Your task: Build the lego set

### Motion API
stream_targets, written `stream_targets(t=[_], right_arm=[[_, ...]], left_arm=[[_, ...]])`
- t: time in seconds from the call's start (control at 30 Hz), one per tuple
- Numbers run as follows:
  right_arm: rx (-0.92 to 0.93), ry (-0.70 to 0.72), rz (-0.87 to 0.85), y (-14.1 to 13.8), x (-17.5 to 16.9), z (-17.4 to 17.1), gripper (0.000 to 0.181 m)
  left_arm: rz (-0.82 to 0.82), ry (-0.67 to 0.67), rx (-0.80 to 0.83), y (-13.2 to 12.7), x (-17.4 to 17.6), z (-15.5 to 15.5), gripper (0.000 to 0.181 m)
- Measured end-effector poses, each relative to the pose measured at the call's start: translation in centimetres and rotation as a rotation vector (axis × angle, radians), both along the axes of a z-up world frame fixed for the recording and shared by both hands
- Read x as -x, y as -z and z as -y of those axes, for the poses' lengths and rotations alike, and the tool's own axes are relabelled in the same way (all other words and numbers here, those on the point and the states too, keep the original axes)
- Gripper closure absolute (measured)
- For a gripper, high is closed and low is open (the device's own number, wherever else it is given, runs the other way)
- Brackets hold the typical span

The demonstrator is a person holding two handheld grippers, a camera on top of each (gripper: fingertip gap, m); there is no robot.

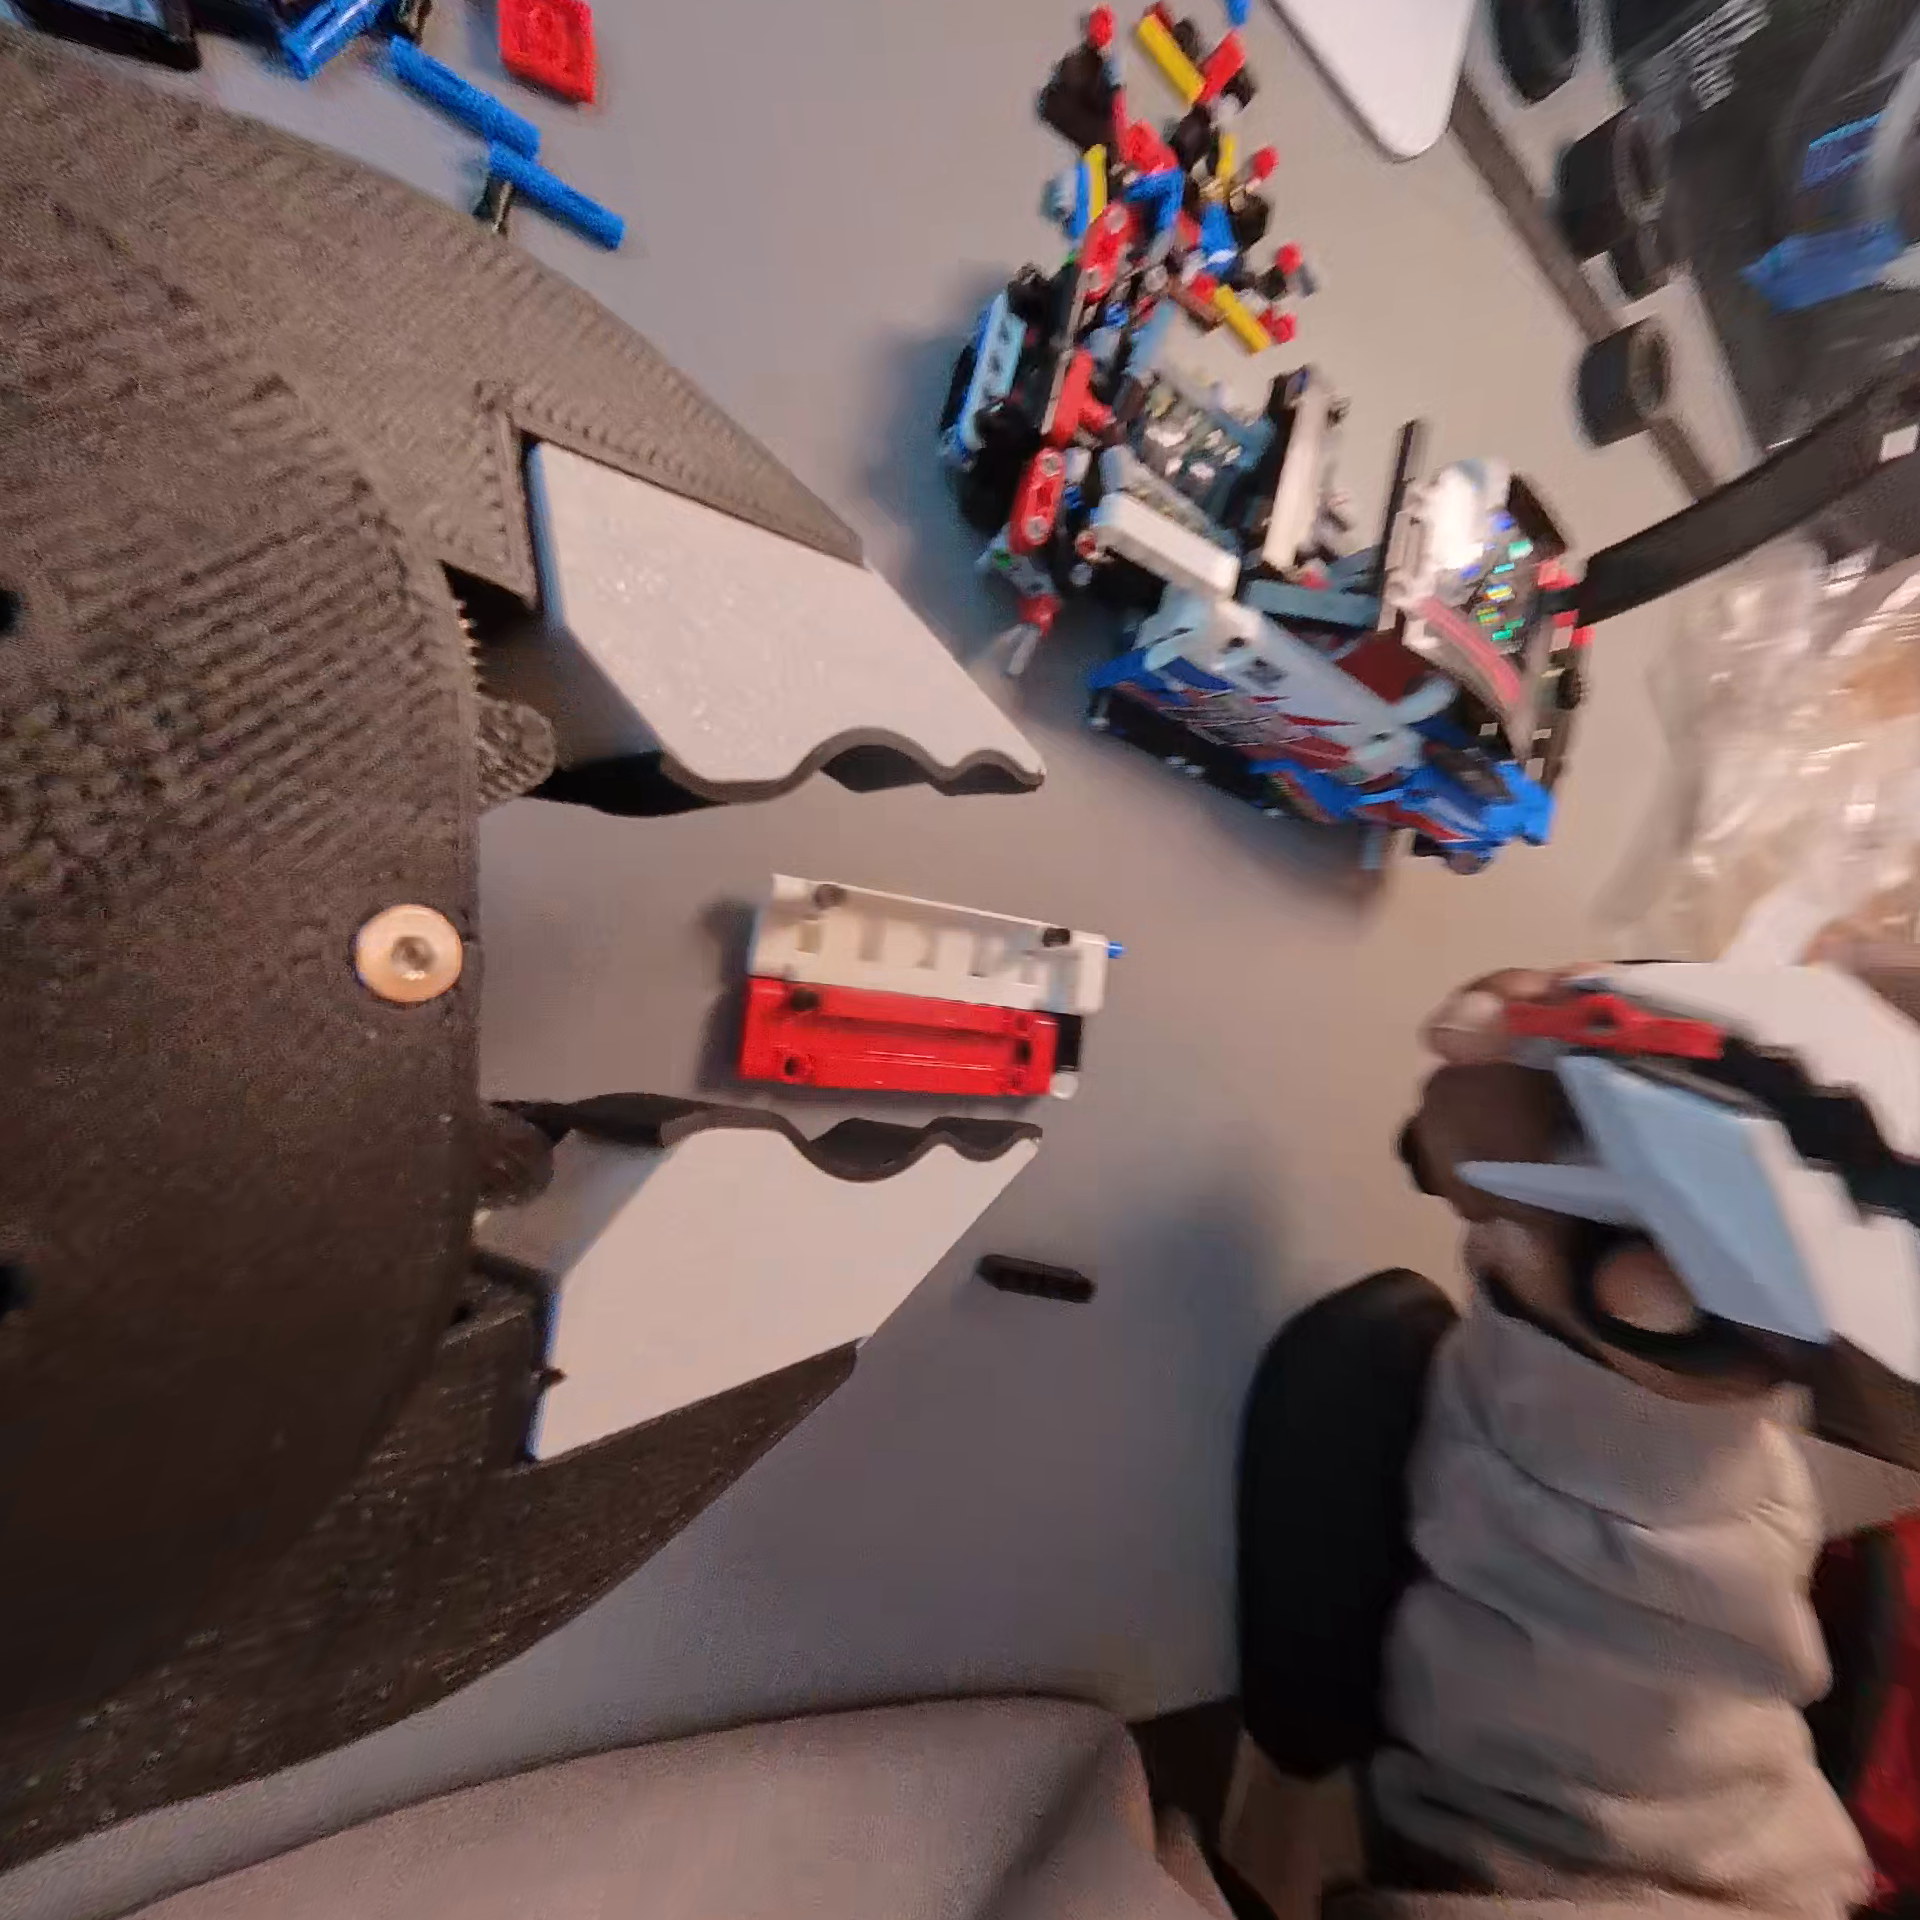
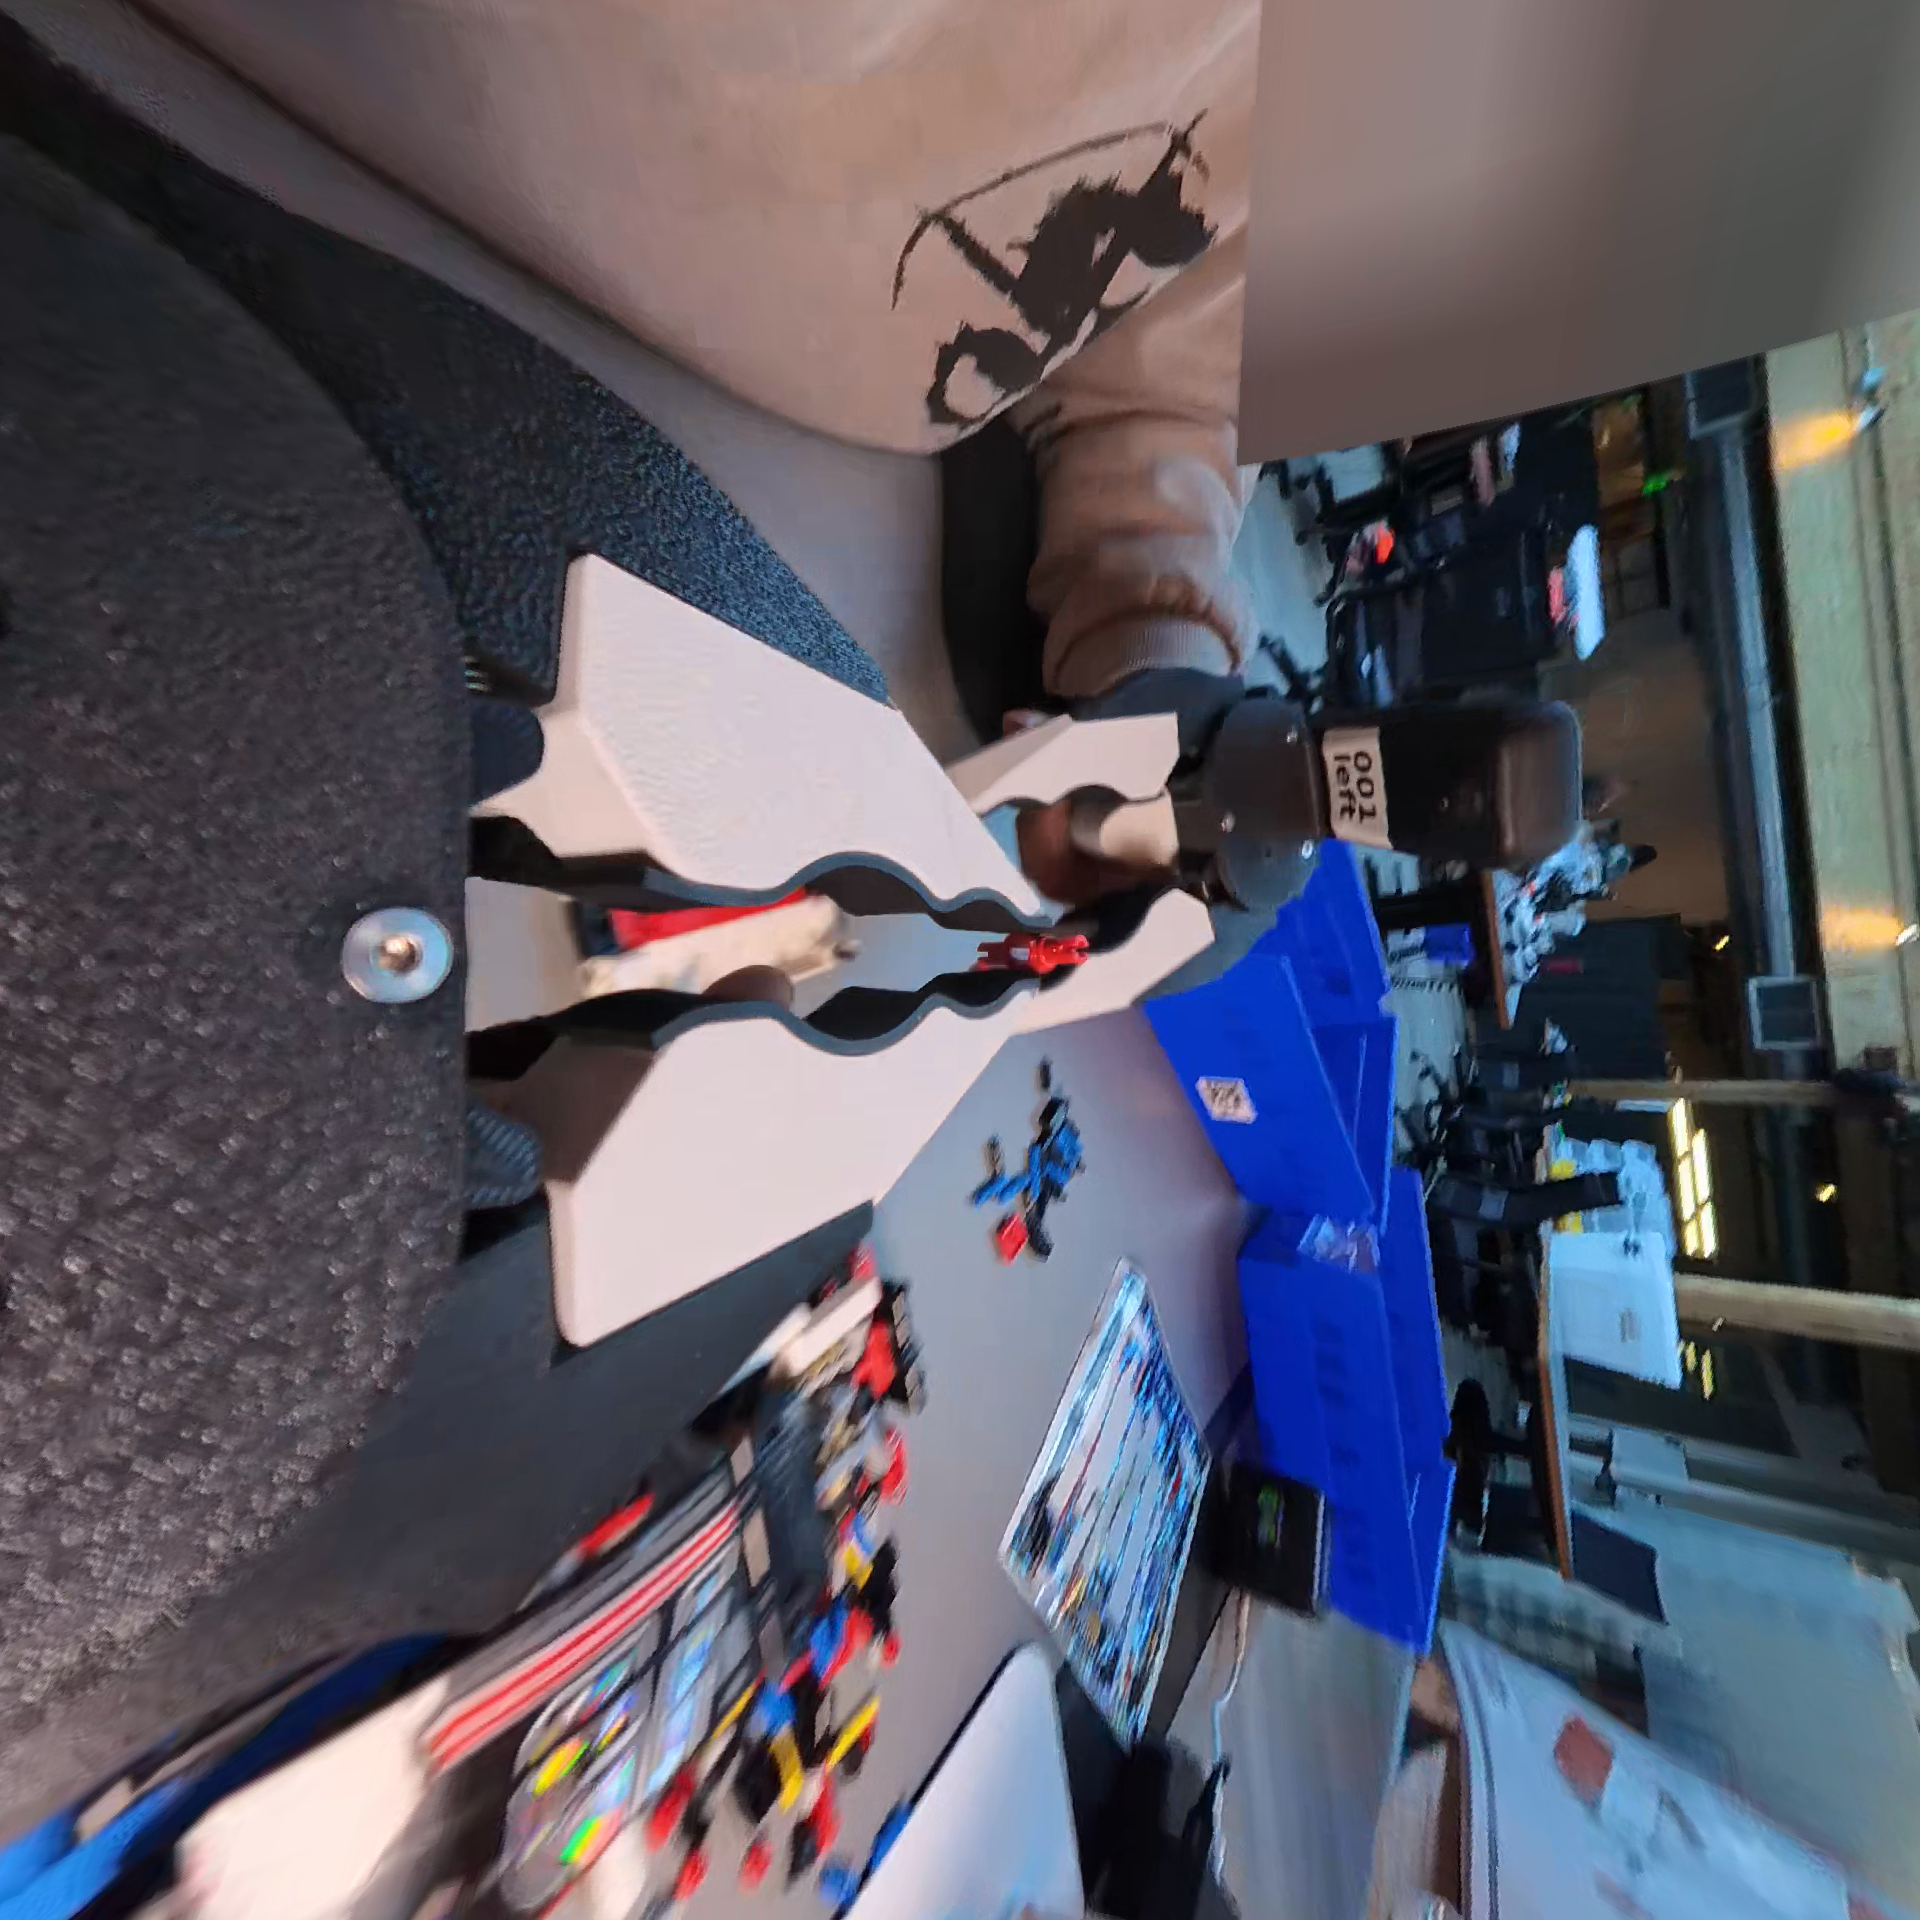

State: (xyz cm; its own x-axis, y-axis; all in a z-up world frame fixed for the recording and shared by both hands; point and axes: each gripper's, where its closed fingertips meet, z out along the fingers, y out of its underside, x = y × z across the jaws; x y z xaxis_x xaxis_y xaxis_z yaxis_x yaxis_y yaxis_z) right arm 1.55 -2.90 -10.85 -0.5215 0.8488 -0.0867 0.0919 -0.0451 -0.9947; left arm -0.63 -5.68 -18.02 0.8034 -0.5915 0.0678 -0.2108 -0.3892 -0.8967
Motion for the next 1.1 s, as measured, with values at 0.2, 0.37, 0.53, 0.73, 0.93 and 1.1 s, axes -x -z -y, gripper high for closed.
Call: stream_targets(t=[0.2, 0.37, 0.53, 0.73, 0.93, 1.1], right_arm=[[-0.055, 0.149, 0.067, 2.6, -1.9, -4.7, 0.178], [-0.116, 0.102, 0.131, 4.5, -2.3, -4.2, 0.177], [-0.187, -0.005, 0.200, 6.8, -3.0, -2.4, 0.177], [-0.194, -0.068, 0.189, 6.8, -3.0, -0.2, 0.178], [-0.179, -0.082, 0.196, 7.0, -2.8, 0.2, 0.177], [-0.166, -0.105, 0.216, 7.3, -3.1, 0.2, 0.178]], left_arm=[[-0.235, 0.109, 0.236, 6.5, -1.2, 0.2, 0.107], [-0.292, 0.214, 0.252, 6.9, -2.4, 0.0, 0.131], [-0.224, 0.260, 0.165, 6.3, -2.7, 0.4, 0.131], [-0.043, 0.264, 0.016, 2.7, -3.7, 0.8, 0.131], [-0.058, 0.280, 0.013, 2.7, -4.1, 1.2, 0.131], [-0.060, 0.286, 0.004, 2.5, -4.3, 1.4, 0.131]])
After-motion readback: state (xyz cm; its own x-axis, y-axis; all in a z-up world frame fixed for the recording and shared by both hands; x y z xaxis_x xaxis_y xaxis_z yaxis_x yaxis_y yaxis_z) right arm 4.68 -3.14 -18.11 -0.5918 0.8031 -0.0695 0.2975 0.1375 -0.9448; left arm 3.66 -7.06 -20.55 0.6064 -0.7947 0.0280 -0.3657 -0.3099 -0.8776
